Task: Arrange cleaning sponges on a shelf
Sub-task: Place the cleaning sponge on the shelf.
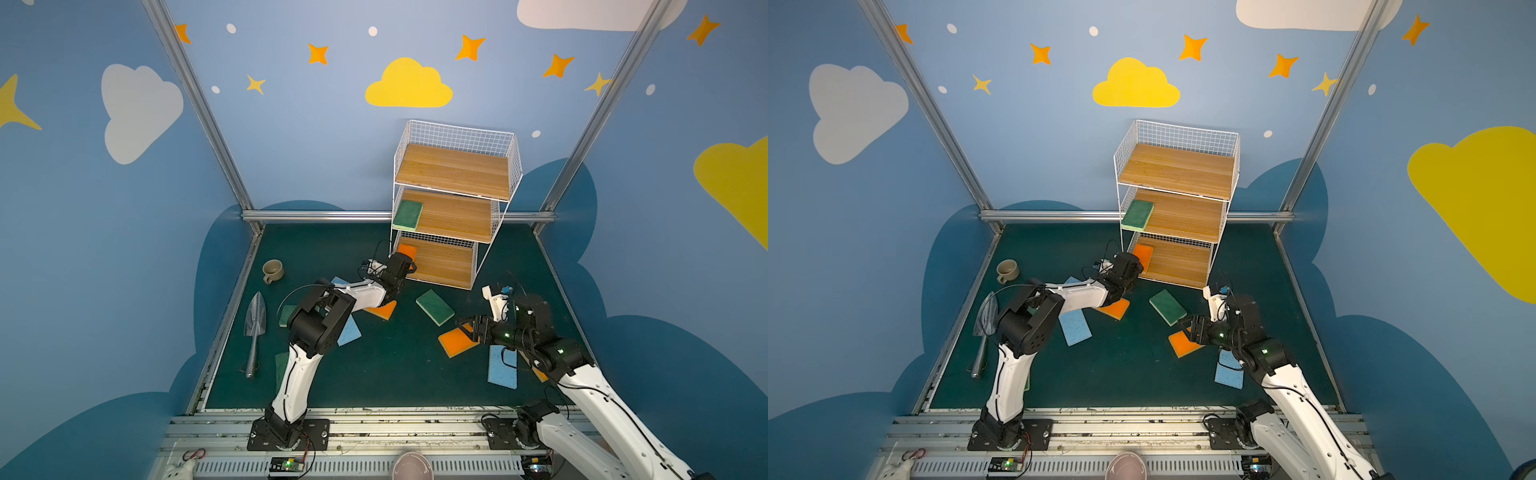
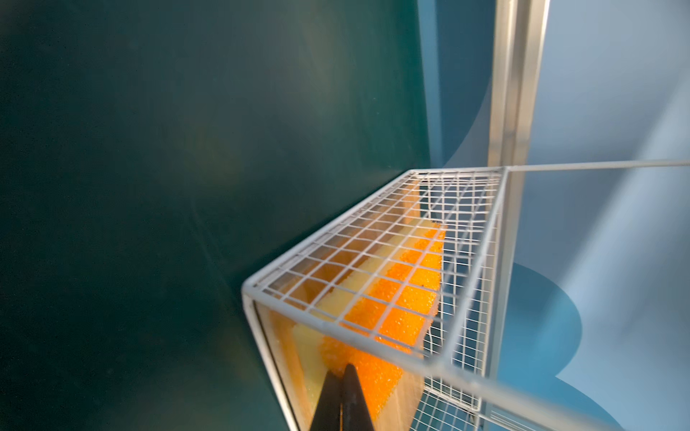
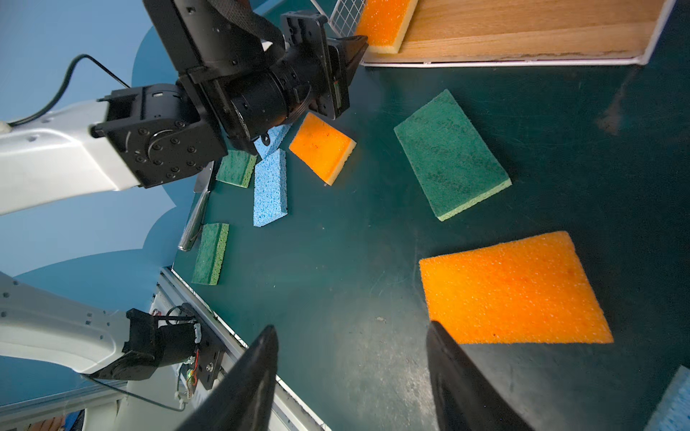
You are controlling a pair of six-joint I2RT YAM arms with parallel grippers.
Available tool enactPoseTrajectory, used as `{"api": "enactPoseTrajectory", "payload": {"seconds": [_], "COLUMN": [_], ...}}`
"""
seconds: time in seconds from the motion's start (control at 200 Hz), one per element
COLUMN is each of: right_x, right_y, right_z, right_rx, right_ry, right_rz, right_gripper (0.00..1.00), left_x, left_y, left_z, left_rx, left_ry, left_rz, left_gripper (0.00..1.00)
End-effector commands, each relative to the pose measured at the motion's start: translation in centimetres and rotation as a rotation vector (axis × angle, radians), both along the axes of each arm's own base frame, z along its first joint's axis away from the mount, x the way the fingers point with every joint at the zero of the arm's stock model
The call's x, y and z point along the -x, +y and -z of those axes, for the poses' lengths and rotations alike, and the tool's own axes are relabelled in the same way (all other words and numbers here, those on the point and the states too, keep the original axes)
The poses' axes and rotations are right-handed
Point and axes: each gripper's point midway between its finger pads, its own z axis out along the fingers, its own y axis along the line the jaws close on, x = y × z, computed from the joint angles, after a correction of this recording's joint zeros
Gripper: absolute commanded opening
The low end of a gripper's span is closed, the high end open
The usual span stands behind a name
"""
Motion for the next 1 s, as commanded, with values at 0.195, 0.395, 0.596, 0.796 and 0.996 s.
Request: {"api": "enactPoseTrajectory", "payload": {"seconds": [0.195,0.395,0.596,0.796,0.996], "right_x": [0.1,0.1,0.2,0.2,0.3], "right_y": [0.1,0.0,-0.1,-0.3,-0.3], "right_z": [-0.2,-0.2,-0.2,-0.3,-0.5], "right_rx": [-0.013,-0.012,-0.008,-0.003,-0.001], "right_ry": [-0.006,-0.004,-0.006,-0.008,-0.010], "right_rz": [-0.002,-0.002,0.003,0.008,0.004], "right_gripper": [0.63,0.63,0.63,0.63,0.63], "left_x": [-0.6,-0.8,-1.0,-0.8,0.1], "left_y": [1.0,1.1,0.7,0.4,0.0], "left_z": [-0.2,0.2,0.4,-0.2,-1.1], "left_rx": [-0.013,-0.005,0.002,0.003,0.017], "left_ry": [-0.004,0.004,0.001,-0.009,-0.027], "left_rz": [-0.053,-0.062,-0.052,-0.047,-0.022], "left_gripper": [0.03,0.03,0.28,0.48,0.61]}}
